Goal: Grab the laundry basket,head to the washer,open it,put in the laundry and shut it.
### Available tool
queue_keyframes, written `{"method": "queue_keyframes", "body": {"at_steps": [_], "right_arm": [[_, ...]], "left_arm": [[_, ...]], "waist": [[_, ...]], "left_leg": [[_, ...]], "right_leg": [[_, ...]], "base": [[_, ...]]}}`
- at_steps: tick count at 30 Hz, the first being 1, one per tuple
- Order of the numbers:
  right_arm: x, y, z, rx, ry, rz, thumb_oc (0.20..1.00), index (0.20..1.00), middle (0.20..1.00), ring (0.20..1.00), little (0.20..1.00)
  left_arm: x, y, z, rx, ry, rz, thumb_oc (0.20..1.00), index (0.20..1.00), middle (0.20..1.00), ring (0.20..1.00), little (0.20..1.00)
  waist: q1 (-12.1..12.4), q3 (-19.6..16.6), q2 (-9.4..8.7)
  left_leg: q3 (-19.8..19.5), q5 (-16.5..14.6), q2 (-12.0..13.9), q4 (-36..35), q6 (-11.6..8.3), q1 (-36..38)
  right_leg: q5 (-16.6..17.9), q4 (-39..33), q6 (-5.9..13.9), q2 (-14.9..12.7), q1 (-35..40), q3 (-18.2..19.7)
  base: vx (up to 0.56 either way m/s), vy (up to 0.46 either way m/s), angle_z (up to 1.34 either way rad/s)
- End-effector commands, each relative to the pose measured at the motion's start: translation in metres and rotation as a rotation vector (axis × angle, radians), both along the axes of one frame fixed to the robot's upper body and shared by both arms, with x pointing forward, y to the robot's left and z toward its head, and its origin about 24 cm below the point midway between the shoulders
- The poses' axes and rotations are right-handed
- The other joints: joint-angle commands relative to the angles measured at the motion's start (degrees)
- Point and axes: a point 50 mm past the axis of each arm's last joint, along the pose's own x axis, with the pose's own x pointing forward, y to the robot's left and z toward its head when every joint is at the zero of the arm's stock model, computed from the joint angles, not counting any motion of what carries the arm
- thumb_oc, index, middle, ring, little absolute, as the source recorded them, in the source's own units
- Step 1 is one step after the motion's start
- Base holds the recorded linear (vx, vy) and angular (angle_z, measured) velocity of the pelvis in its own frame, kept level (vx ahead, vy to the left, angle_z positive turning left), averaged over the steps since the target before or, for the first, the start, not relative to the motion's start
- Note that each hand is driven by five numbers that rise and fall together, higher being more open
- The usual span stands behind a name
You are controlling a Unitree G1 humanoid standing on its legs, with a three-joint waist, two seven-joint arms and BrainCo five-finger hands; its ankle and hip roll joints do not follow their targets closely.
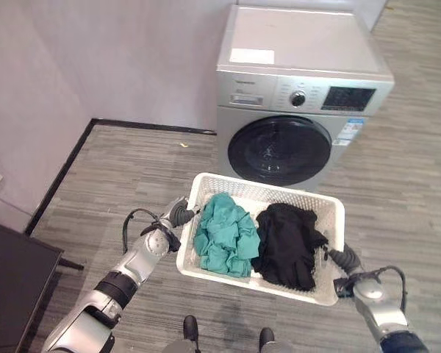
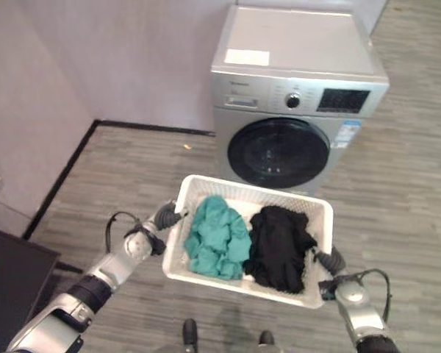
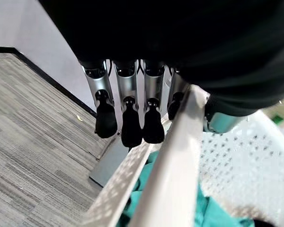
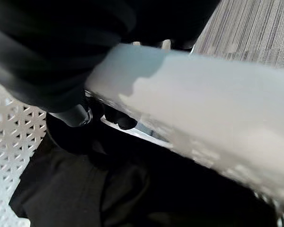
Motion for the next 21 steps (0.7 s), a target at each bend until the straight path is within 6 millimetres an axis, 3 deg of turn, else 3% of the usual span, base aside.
{"method": "queue_keyframes", "body": {"at_steps": [1, 2, 3, 5, 6, 7, 9, 10, 14, 19, 21], "right_arm": [[0.012, -0.038, 0.066, -0.035, -0.257, -0.044, 0.200, 0.200, 0.200, 0.200, 0.200], [0.013, -0.043, 0.072, -0.041, -0.283, -0.059, 0.200, 0.200, 0.200, 0.200, 0.200], [0.015, -0.044, 0.082, -0.049, -0.323, -0.060, 0.200, 0.200, 0.200, 0.200, 0.200], [0.021, -0.042, 0.088, -0.057, -0.345, -0.050, 0.200, 0.200, 0.200, 0.200, 0.200], [0.032, -0.038, 0.100, -0.080, -0.379, -0.024, 0.200, 0.200, 0.200, 0.200, 0.200], [0.033, -0.038, 0.101, -0.081, -0.381, -0.021, 0.200, 0.200, 0.200, 0.200, 0.200], [0.038, -0.039, 0.107, -0.089, -0.397, -0.026, 0.200, 0.200, 0.200, 0.200, 0.200], [0.045, -0.034, 0.115, -0.090, -0.429, -0.013, 0.200, 0.200, 0.200, 0.200, 0.200], [0.053, -0.025, 0.128, -0.099, -0.489, 0.011, 0.200, 0.200, 0.200, 0.200, 0.200], [0.061, -0.010, 0.141, -0.123, -0.536, 0.060, 0.200, 0.200, 0.200, 0.200, 0.200], [0.069, 0.007, 0.155, -0.136, -0.592, 0.112, 0.200, 0.200, 0.200, 0.200, 0.200]], "left_arm": [[0.031, 0.041, 0.050, -0.014, -0.171, 0.177, 0.200, 0.200, 0.200, 0.200, 0.200], [0.035, 0.038, 0.054, 0.006, -0.177, 0.163, 0.200, 0.200, 0.200, 0.200, 0.200], [0.037, 0.032, 0.057, 0.017, -0.182, 0.147, 0.200, 0.200, 0.200, 0.200, 0.200], [0.038, 0.030, 0.057, 0.018, -0.183, 0.146, 0.200, 0.200, 0.200, 0.200, 0.200], [0.038, 0.030, 0.059, 0.006, -0.185, 0.144, 0.200, 0.200, 0.200, 0.200, 0.200], [0.038, 0.030, 0.060, 0.005, -0.187, 0.147, 0.200, 0.200, 0.200, 0.200, 0.200], [0.038, 0.029, 0.062, -0.005, -0.189, 0.141, 0.200, 0.200, 0.200, 0.200, 0.200], [0.039, 0.029, 0.064, -0.017, -0.198, 0.144, 0.200, 0.200, 0.200, 0.200, 0.200], [0.043, 0.031, 0.072, -0.013, -0.226, 0.155, 0.200, 0.200, 0.200, 0.200, 0.200], [0.051, 0.025, 0.081, -0.009, -0.254, 0.152, 0.200, 0.200, 0.200, 0.200, 0.200], [0.053, 0.025, 0.084, -0.039, -0.268, 0.174, 0.200, 0.200, 0.200, 0.200, 0.200]], "waist": [[1.7, -4.4, 1.03], [1.1, -4.7, 1.05], [0.3, -3.9, 1.17], [0.2, -2.7, 1.37], [0.5, -1.4, 1.91], [0.6, -1.2, 1.90], [0.6, -1.1, 1.87], [0.6, -1.0, 1.97], [0.1, -1.2, 1.95], [-0.3, -2.5, 0.83], [-0.6, -4.2, 0.95]], "left_leg": [[-3.1, -13.1, -0.3, 8.1, 0.81, 2.6], [-2.9, -13.2, -1.1, 7.8, 1.84, 3.0], [-2.8, -13.0, -1.7, 7.5, 3.47, 3.8], [-2.2, -12.7, -1.8, 7.6, 4.31, 4.2], [-0.6, -12.7, -1.8, 6.7, 5.23, 6.0], [-0.3, -12.7, -1.8, 6.5, 5.21, 6.3], [0.7, -12.7, -2.2, 5.0, 5.36, 8.2], [0.9, -12.6, -1.9, 3.2, 5.08, 9.4], [0.7, -13.8, -1.5, 1.8, 3.90, 11.4], [0.1, -16.5, -1.5, 2.5, 3.07, 14.3], [0.4, -15.8, 0.3, 6.5, 1.56, 15.4]], "right_leg": [[2.9, 5.4, 2.14, -6.8, -5.7, -1.2], [2.5, 7.9, 1.92, -7.3, -6.2, -0.7], [2.6, 15.6, 1.15, -6.3, -9.4, 1.8], [3.2, 20.3, 1.02, -5.1, -12.3, 2.5], [3.0, 24.7, 1.01, -3.7, -15.7, -0.2], [2.7, 25.1, 0.97, -3.6, -15.9, 0.2], [2.1, 22.5, 0.79, -2.8, -16.8, -2.2], [3.1, 17.9, 1.13, -2.4, -18.2, -3.5], [6.4, 6.2, 3.10, -2.1, -19.3, -2.3], [8.3, 3.4, 3.57, -1.3, -16.8, -2.8], [7.6, 5.1, 2.45, 1.2, -15.4, -3.1]], "base": [[0.01, 0.273, 0.07], [-0.02, 0.230, 0.20], [-0.03, 0.291, 0.23], [-0.02, 0.181, -0.01], [0.00, 0.114, -0.18], [0.04, 0.145, -0.32], [0.13, 0.017, -0.52], [0.21, -0.059, -0.41], [0.23, -0.103, -0.01], [0.28, -0.134, 0.14], [0.40, -0.241, 0.25]]}}
